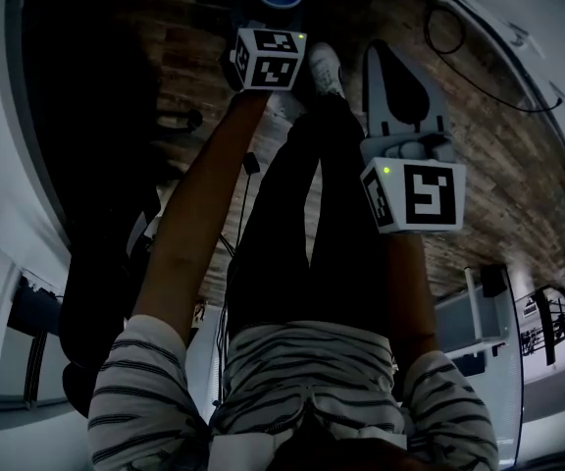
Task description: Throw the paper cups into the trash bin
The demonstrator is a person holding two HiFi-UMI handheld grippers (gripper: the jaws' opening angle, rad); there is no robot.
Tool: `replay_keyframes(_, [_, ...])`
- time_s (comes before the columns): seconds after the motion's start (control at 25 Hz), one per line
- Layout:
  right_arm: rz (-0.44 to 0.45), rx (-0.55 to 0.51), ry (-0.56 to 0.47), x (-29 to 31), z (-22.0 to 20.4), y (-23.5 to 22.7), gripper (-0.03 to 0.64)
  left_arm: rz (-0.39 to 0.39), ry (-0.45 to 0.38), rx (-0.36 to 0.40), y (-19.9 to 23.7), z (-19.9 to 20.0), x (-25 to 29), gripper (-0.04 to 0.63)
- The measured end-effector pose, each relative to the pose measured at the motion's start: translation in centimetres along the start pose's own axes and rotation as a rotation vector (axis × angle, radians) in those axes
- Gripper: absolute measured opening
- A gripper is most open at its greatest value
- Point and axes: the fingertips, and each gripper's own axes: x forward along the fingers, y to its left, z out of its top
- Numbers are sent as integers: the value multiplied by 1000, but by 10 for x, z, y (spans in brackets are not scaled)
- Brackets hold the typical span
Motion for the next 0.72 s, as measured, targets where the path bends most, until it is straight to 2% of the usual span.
replay_keyframes(0.28, [2,19,20,10,-13,-4,9,6,55,-27,10,-21,32,301])
replay_keyframes(0.72, [6,25,55,32,-33,-14,11,20,102,-152,27,-43,73,301])
